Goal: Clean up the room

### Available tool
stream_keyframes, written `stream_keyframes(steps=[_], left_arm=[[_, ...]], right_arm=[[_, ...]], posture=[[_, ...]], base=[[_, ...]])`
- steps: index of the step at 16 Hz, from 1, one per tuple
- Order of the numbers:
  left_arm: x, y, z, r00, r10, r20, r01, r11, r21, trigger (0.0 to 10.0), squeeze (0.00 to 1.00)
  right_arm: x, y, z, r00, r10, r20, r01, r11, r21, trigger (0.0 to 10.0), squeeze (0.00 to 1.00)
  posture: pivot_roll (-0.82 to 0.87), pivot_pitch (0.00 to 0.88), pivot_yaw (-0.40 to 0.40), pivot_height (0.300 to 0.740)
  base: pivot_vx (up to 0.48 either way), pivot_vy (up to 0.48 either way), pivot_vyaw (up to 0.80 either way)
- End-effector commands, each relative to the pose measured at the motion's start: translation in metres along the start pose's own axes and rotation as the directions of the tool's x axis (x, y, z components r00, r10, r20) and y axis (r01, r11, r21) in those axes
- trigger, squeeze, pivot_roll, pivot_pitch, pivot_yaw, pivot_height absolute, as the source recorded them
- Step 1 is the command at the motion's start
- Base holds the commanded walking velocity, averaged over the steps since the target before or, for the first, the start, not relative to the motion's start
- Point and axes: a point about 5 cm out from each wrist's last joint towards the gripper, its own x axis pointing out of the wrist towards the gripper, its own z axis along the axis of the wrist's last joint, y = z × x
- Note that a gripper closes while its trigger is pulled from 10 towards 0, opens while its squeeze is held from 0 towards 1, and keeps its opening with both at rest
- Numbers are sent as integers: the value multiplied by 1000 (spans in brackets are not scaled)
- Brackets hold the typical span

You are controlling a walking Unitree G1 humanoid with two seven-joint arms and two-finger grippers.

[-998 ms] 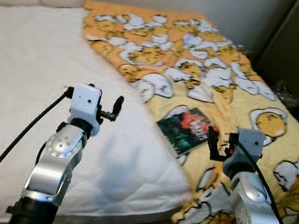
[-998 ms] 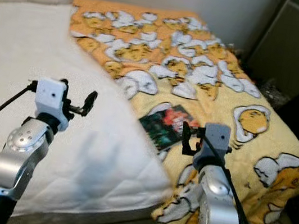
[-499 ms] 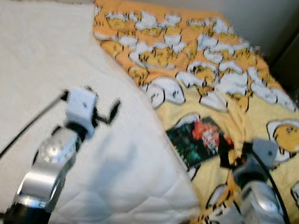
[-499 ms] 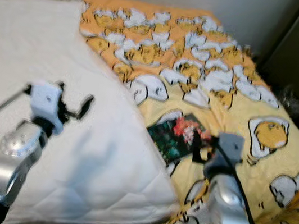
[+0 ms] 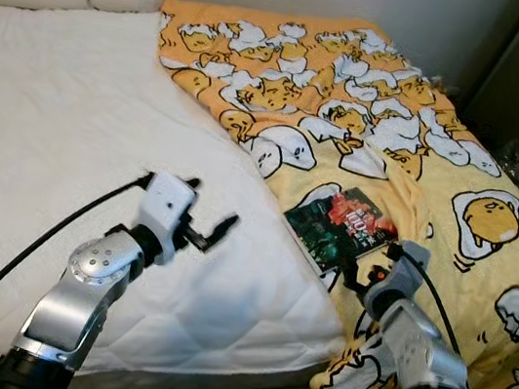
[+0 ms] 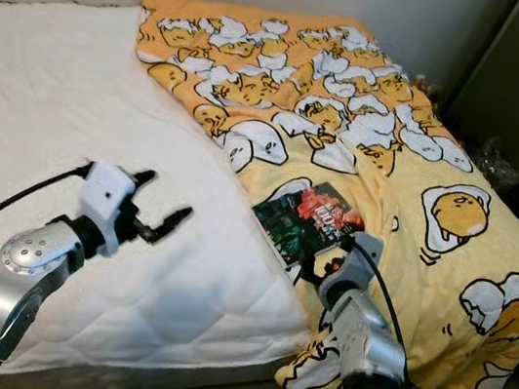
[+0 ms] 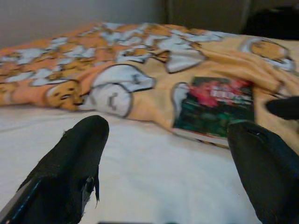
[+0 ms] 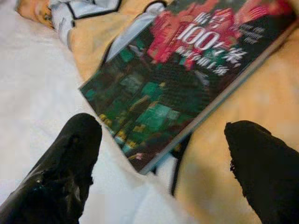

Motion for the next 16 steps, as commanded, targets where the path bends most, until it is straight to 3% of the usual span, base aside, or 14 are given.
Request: stream_keyframes(steps=[1, 5, 10, 16], left_arm=[[0, 0, 10, 999, -38, 17, 37, 999, 31, 10000, 596], [-15, 5, 12, 998, -65, -21, 66, 996, 53, 10000, 584], [-25, -4, 15, 981, -187, -52, 190, 980, 63, 10000, 584], [-32, -4, 14, 976, -199, -84, 205, 976, 71, 10000, 573]], right_arm=[[5, 3, 5, 1000, 24, 2, -24, 999, 46, 10000, 0], [19, -1, 11, 1000, -19, -12, 21, 981, 192, 10000, 0], [22, -11, 14, 992, -125, 4, 118, 949, 291, 10000, 0], [26, -5, 28, 992, -102, 74, 66, 919, 388, 10000, 0]], posture=[[82, 56, 3, 740], [130, 95, 12, 740], [163, 123, 34, 740], [194, 147, 39, 740]], base=[[0, 0, 0], [0, 0, 0], [0, 0, 0], [0, 0, 0]])
